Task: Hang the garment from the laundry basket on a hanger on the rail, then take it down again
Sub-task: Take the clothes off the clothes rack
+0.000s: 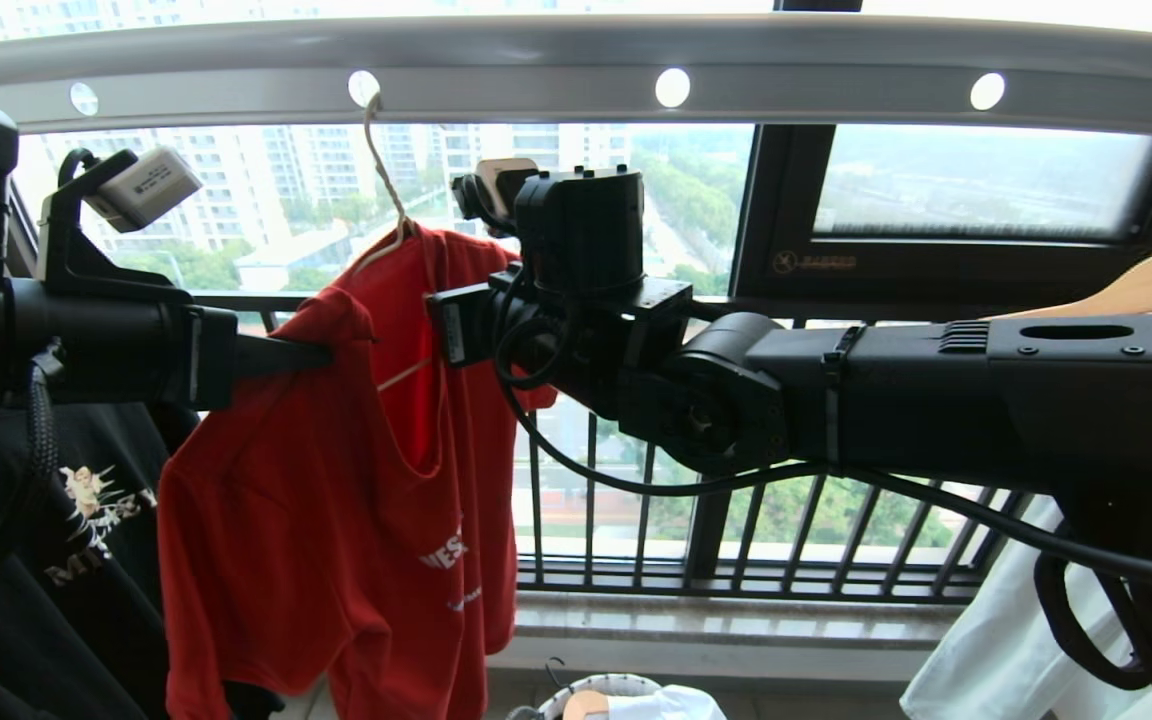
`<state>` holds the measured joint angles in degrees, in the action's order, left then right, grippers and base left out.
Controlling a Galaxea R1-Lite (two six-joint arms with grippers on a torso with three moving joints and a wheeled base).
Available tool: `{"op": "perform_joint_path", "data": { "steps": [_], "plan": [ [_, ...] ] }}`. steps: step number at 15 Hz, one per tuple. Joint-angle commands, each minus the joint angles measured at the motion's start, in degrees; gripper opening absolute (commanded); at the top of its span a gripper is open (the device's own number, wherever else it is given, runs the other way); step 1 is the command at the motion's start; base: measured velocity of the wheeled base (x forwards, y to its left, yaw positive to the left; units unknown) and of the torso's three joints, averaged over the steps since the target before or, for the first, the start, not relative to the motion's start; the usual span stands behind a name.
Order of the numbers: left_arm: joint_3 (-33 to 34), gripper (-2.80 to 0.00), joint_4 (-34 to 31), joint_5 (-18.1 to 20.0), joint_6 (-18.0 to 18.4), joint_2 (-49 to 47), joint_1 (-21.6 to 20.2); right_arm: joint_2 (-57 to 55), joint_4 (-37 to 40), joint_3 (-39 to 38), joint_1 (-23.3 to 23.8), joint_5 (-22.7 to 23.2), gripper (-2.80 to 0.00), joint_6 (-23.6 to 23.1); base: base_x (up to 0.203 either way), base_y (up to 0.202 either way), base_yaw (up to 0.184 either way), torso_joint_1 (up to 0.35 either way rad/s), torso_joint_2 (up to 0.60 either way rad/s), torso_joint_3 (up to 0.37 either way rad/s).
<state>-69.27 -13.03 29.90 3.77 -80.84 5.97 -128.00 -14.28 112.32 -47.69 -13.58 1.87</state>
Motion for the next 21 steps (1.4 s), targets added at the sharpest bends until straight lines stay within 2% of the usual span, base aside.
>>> {"op": "perform_joint_path", "data": {
  "steps": [1, 12, 14, 21],
  "plan": [
    [0.01, -2.8, -0.06, 0.16, 0.01, -0.11, 0.0, 1.29, -0.05, 0.0, 1.11, -0.39, -2.8, -0.02, 0.0, 0.0, 0.0, 0.0, 0.0, 0.0],
    [0.87, -2.8, -0.14, 0.25, 0.43, 0.05, 0.0, 3.51, -0.14, 0.0, 7.81, -0.9, -2.8, 0.23, 0.0, 0.0, 0.0, 0.0, 0.0, 0.0],
    [1.86, -2.8, -0.12, 2.65, 1.84, 0.8, 0.0, 3.37, -0.14, 0.0, 9.42, -0.83, -2.8, 0.24, 0.0, 0.0, 0.0, 0.0, 0.0, 0.0],
    [2.12, -2.8, 0.11, 3.41, 2.03, 0.86, -0.01, 2.23, -0.06, -0.62, 9.2, -1.53, -2.8, 0.5, 0.0, 0.0, 0.0, 0.0, 0.0, 0.0]
  ]
}}
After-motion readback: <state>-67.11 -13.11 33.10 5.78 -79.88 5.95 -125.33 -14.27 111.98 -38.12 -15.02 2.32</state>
